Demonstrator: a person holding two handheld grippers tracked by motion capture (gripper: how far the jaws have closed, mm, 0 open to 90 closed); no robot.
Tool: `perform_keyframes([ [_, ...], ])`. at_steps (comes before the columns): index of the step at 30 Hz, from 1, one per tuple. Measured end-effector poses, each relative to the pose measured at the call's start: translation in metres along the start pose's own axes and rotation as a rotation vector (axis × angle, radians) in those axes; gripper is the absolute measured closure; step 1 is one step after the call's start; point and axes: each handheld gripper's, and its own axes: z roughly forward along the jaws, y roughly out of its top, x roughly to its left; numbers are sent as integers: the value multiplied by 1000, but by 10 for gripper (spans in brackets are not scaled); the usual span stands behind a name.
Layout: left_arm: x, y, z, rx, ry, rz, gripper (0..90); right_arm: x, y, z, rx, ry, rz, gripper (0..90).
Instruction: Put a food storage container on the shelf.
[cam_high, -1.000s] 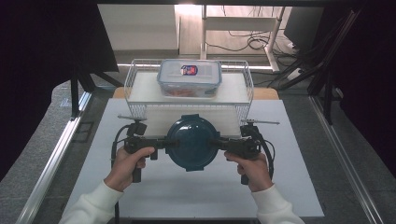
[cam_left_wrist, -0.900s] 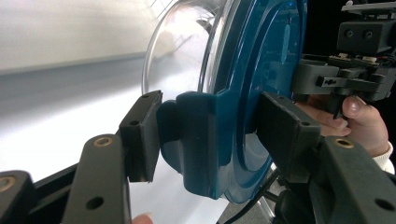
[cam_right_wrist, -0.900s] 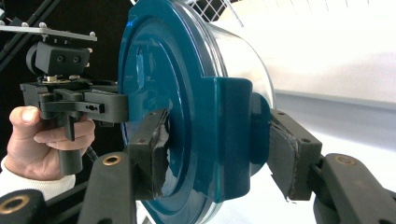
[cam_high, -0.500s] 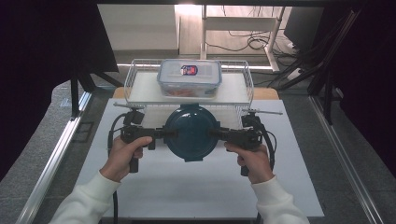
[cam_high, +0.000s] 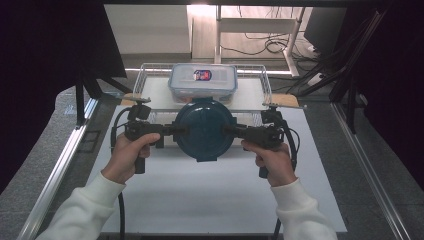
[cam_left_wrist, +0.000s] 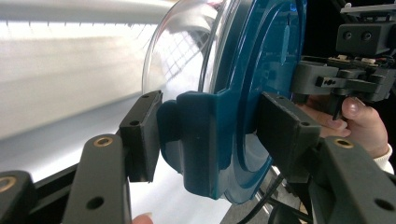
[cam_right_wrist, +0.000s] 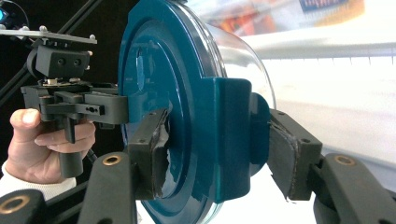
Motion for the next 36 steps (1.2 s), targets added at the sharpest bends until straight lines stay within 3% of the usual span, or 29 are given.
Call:
perform_keyframes([
  [13,-4,40,-11,-9,-18,-7,422,11,43,0,-15,1,-23,440],
  [22,-11,71,-17,-15,-17,11,421,19,73,-2,-18,2,-25,442],
  [36,-10,121,-20,8,3,33,420,14,113,4,-36,27,-1,450],
])
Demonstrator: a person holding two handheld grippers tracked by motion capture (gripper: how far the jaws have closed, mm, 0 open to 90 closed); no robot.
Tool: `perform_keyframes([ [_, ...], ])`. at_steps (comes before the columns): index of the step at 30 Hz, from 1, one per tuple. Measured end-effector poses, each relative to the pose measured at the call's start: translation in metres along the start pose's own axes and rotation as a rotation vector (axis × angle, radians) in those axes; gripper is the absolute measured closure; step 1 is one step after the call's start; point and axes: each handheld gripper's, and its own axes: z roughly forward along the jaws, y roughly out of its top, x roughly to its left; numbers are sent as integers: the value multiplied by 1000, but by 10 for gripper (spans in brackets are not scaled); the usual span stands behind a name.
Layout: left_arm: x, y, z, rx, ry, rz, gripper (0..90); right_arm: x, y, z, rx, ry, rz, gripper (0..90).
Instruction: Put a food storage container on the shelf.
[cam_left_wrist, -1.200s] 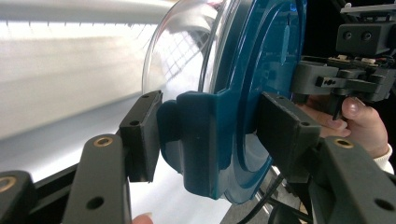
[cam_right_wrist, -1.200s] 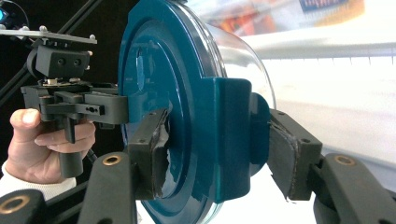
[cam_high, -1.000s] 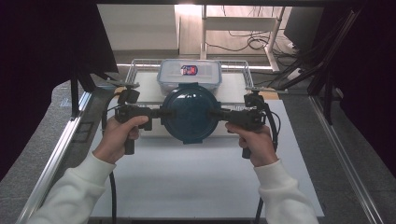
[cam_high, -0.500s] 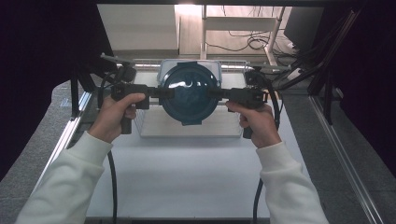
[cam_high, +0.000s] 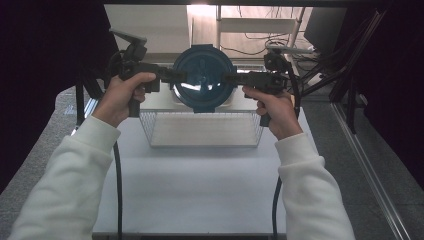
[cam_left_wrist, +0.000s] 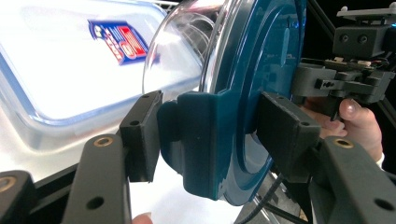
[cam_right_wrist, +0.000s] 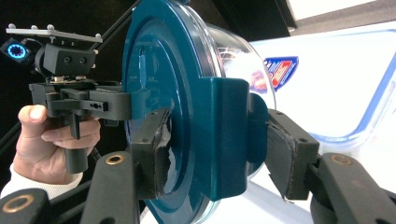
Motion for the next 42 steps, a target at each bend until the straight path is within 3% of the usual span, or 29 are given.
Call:
perform_keyframes([
  [3,1,8,1,0,18,-2,418,-5,5,4,-7,8,17,449],
  [10,7,22,2,-8,14,2,417,-9,21,10,-9,4,17,448],
  [22,27,41,10,-8,7,-36,412,-18,43,25,5,-19,27,446],
  [33,44,48,22,-16,9,-79,415,-39,48,38,-3,-19,87,443],
  [42,61,53,32,-45,-21,-174,405,-53,55,49,3,-32,191,411],
])
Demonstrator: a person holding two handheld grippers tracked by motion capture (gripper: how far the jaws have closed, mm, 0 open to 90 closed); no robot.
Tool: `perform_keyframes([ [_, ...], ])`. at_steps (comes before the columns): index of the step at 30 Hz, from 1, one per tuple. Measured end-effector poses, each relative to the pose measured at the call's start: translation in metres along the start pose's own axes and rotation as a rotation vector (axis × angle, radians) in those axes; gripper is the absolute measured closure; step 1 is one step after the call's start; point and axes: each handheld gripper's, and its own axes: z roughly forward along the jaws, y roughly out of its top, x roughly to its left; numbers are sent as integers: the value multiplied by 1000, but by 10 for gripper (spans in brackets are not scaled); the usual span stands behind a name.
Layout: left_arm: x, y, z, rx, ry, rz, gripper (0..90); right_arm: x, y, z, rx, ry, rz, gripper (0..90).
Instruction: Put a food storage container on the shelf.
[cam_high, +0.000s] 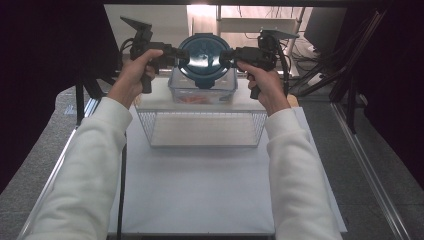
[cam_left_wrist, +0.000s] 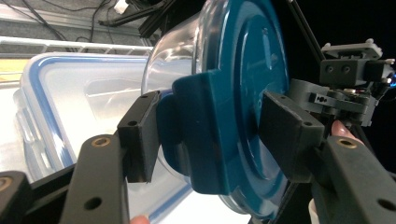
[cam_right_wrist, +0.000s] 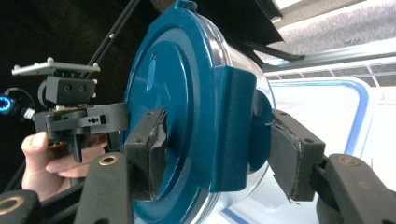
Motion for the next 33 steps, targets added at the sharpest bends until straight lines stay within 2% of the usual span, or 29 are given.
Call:
perform_keyframes([
  [6,12,3,6,-19,-21,-50,390,-10,5,7,-1,2,87,396],
  [12,16,3,9,-43,-30,-77,388,-16,6,11,-9,6,120,385],
  [16,16,2,11,-51,-25,-75,378,-16,6,11,-8,6,130,382],
  [19,14,2,13,-59,-16,-56,355,-17,4,11,-10,5,116,370],
  [21,13,1,14,-69,-4,-36,308,-16,4,12,-10,2,112,345],
  [24,10,0,13,-97,19,-11,211,-11,2,14,-23,-12,65,219],
  [26,8,-1,10,-113,26,-3,166,-5,0,13,-50,-38,18,154],
  [29,2,-4,2,-139,65,39,140,0,0,8,-78,-39,-6,112],
  [31,-3,-8,-3,-138,103,88,135,1,-1,3,-76,-59,-27,105],
  [33,-4,-12,-9,-152,107,101,127,3,-4,-2,-77,-80,-49,106],
])
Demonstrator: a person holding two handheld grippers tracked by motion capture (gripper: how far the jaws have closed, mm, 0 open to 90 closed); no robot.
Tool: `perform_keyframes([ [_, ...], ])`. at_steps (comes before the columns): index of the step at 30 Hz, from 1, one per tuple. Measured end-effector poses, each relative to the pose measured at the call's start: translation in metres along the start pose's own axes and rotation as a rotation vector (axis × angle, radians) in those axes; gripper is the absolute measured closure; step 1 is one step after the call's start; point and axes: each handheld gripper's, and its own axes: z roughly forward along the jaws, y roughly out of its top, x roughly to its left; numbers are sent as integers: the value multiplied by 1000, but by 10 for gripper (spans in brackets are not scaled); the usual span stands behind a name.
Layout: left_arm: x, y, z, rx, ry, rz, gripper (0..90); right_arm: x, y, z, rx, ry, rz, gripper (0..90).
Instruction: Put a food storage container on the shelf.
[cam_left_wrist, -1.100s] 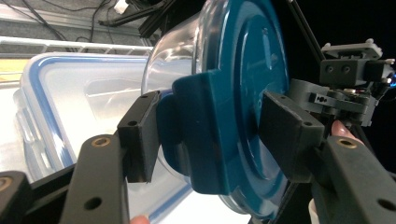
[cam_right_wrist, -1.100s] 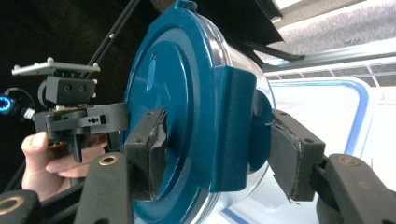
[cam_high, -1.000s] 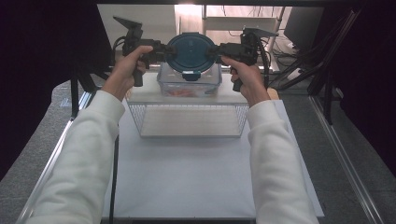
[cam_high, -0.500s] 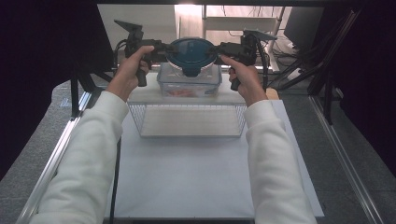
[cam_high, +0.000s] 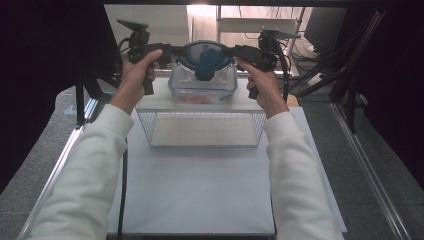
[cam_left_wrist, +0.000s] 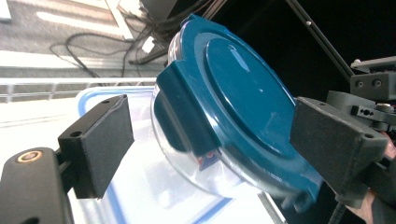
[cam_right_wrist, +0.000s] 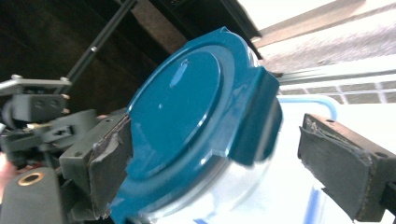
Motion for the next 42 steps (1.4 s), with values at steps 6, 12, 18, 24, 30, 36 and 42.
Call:
perform_keyframes([
  [6,2,-13,-21,-10,-12,47,138,4,-13,-22,12,17,-107,160],
  [12,-1,-35,-44,-1,1,119,153,5,-29,-49,-7,42,-201,192],
  [18,-11,-61,-61,3,22,204,174,6,-46,-67,1,29,-267,195],
  [24,-10,-92,-72,21,9,234,179,5,-73,-77,25,11,-335,195],
  [30,-3,-128,-85,27,24,265,184,-2,-102,-87,26,14,-369,196],
  [36,0,-174,-93,55,41,303,189,-11,-146,-98,28,33,-405,200],
  [42,12,-226,-96,79,92,321,191,-28,-195,-104,54,-27,-463,202],
])
